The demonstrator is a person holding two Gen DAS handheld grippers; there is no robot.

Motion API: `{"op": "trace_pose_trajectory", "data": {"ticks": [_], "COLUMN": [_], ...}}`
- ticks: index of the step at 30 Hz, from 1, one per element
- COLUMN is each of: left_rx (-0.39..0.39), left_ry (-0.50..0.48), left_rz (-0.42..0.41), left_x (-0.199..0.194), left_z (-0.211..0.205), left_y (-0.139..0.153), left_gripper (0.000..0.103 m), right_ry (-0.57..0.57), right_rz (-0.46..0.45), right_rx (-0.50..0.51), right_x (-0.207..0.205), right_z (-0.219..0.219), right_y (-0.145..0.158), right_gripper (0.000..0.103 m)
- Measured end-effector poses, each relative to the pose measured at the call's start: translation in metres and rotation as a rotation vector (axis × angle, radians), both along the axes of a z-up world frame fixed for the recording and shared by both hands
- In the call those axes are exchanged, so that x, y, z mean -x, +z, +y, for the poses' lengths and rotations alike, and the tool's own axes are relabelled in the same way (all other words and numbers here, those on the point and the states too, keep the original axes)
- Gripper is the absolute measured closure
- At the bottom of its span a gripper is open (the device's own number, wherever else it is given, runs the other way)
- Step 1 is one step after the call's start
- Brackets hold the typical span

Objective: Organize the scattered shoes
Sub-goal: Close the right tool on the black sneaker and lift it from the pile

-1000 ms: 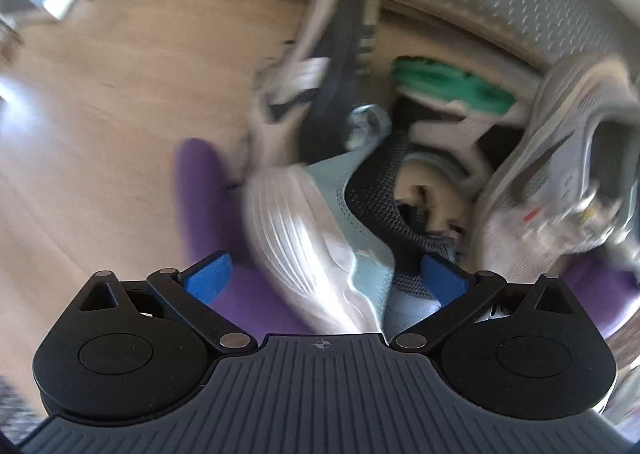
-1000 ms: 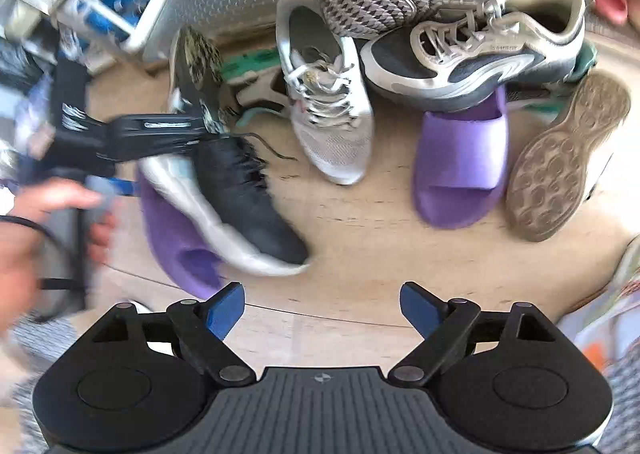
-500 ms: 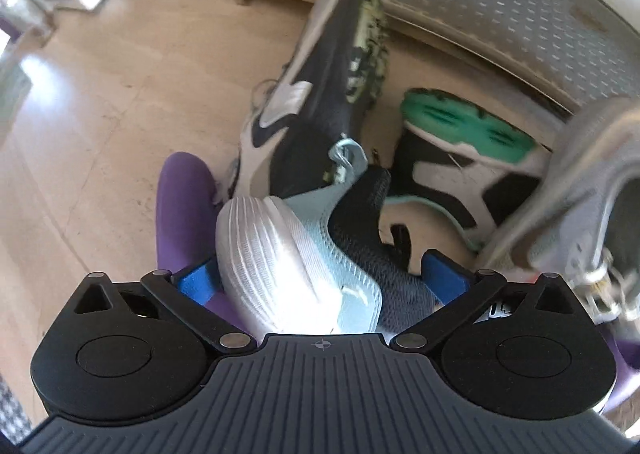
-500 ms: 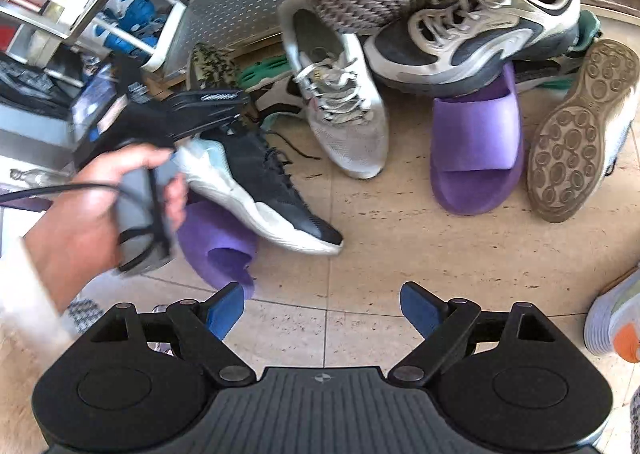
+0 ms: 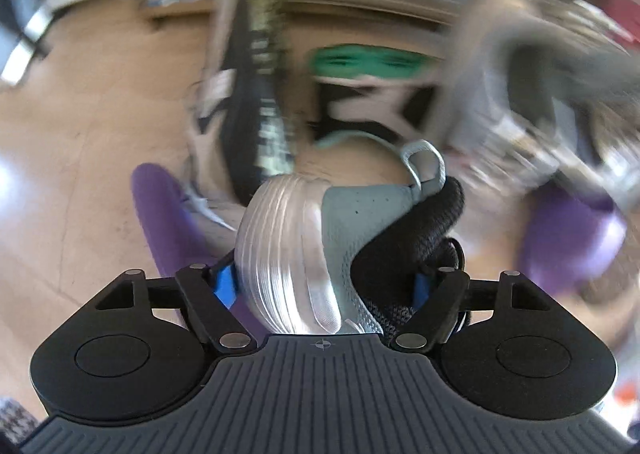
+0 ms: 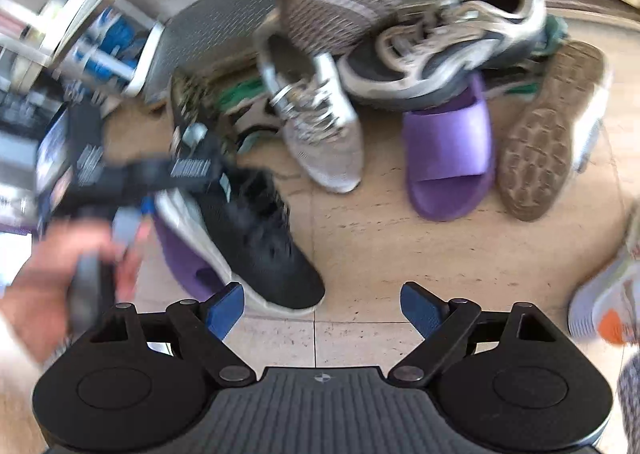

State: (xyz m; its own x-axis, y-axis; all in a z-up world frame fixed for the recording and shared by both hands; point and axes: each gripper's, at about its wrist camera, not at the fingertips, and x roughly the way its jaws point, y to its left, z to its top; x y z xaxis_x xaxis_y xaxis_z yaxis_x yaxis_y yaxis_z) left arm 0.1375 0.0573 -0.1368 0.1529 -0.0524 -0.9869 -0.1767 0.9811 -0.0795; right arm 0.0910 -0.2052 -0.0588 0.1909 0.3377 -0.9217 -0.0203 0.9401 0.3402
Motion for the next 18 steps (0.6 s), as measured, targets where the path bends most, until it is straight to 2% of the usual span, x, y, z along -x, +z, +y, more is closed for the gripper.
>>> {"op": "trace_pose_trajectory", "data": {"ticks": [1, 3, 4, 6, 7, 8, 10, 12, 13, 14, 15, 18], "left_rx": [0.024, 0.241, 0.308, 0.396, 0.402, 0.367, 0.204, -0.002, -0.052, -0.059, -0.070, -0.068], "left_ry": [-0.008, -0.074, -0.115, -0.207, -0.251, -0.286, -0.360, -0.439, -0.476, -0.489, -0.506, -0.458], "left_rz": [0.007, 0.080, 0.115, 0.189, 0.218, 0.226, 0.210, 0.170, 0.141, 0.126, 0.083, 0.016], "left_x": [0.002, 0.020, 0.025, 0.035, 0.039, 0.042, 0.047, 0.053, 0.055, 0.056, 0.057, 0.056], "left_z": [-0.001, -0.005, -0.009, -0.024, -0.033, -0.044, -0.063, -0.077, -0.079, -0.079, -0.078, -0.067], "left_y": [0.000, -0.004, -0.007, -0.018, -0.024, -0.029, -0.039, -0.039, -0.033, -0.027, -0.009, 0.021], "left_gripper": [0.025, 0.025, 0.025, 0.025, 0.024, 0.019, 0.017, 0.013, 0.013, 0.013, 0.013, 0.011], "right_ry": [-0.029, -0.079, -0.104, -0.135, -0.159, -0.175, -0.199, -0.217, -0.220, -0.218, -0.215, -0.207], "right_rz": [-0.011, -0.033, -0.044, -0.055, -0.061, -0.061, -0.057, -0.045, -0.044, -0.046, -0.048, -0.053], "right_rx": [-0.001, -0.005, -0.007, -0.014, -0.025, -0.038, -0.065, -0.072, -0.076, -0.084, -0.093, -0.118], "right_x": [0.004, 0.016, 0.023, 0.032, 0.040, 0.046, 0.055, 0.058, 0.058, 0.058, 0.058, 0.057], "right_z": [-0.005, -0.017, -0.023, -0.030, -0.036, -0.041, -0.048, -0.049, -0.048, -0.048, -0.047, -0.045], "right_y": [0.007, 0.020, 0.027, 0.036, 0.041, 0.044, 0.045, 0.043, 0.043, 0.043, 0.043, 0.040], "right_gripper": [0.016, 0.016, 0.016, 0.016, 0.015, 0.015, 0.013, 0.013, 0.013, 0.012, 0.012, 0.012]}}
